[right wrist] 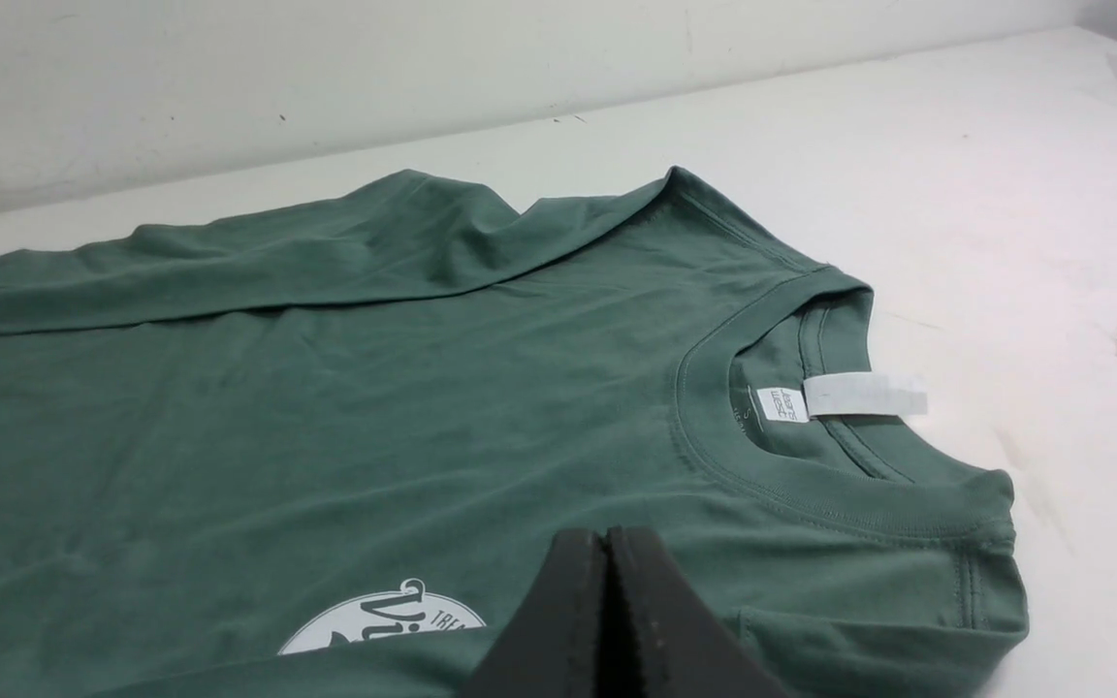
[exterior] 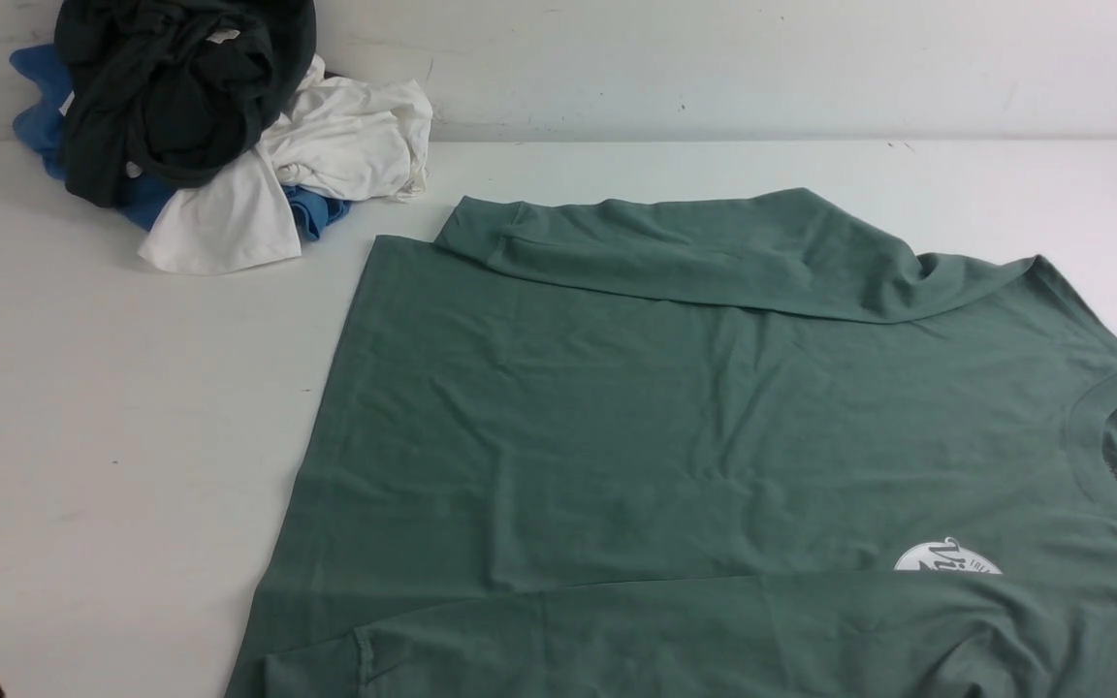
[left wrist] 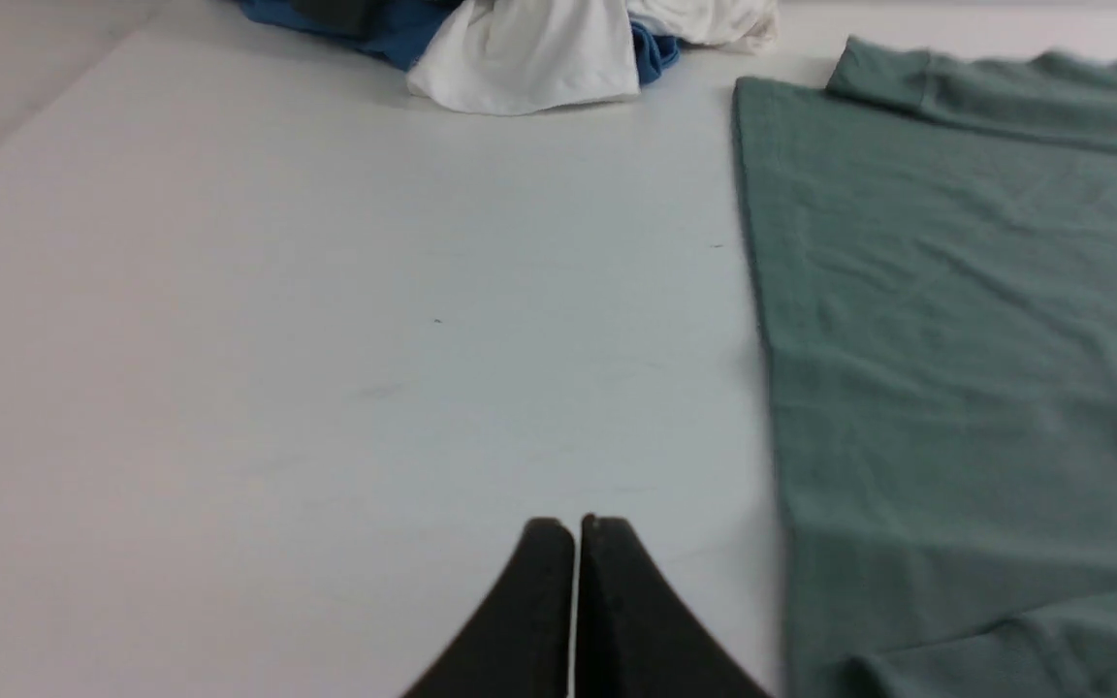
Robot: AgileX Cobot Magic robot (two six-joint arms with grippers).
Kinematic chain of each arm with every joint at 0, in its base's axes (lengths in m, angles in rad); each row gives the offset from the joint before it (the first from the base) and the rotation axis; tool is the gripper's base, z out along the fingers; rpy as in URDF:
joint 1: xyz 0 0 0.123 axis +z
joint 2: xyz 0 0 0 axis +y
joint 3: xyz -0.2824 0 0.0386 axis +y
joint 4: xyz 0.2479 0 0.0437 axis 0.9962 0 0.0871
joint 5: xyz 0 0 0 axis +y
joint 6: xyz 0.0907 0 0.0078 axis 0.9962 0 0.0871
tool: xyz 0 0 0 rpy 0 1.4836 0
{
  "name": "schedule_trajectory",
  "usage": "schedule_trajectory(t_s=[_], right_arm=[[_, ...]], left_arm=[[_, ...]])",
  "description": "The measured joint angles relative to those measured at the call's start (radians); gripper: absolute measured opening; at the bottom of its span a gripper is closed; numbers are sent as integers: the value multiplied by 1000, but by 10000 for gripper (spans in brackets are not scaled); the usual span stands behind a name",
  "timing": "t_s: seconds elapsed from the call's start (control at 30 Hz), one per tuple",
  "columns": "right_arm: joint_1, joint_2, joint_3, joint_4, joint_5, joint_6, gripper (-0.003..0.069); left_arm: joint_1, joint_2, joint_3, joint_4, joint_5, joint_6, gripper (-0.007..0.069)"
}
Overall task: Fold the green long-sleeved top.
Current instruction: Use the left arm to clamp the cuff closest to it
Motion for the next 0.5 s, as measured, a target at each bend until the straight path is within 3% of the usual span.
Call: schedule_trajectory(t_s=[0.03,0.2,0.37,0.5], right_arm=[[0,0,0,64,3,28,-15],[0,0,-1,345,8,201,-15],[0,0,1,658,15,354,-15],[0,0,1,707,15,350,-15]], left_arm=[[0,0,0,-148,-1,-80,-7],[0,0,1,-562,-7,-262,-7],[0,0,1,-712,-10,-270,-7],[0,0,1,-725,-10,-261,-7]])
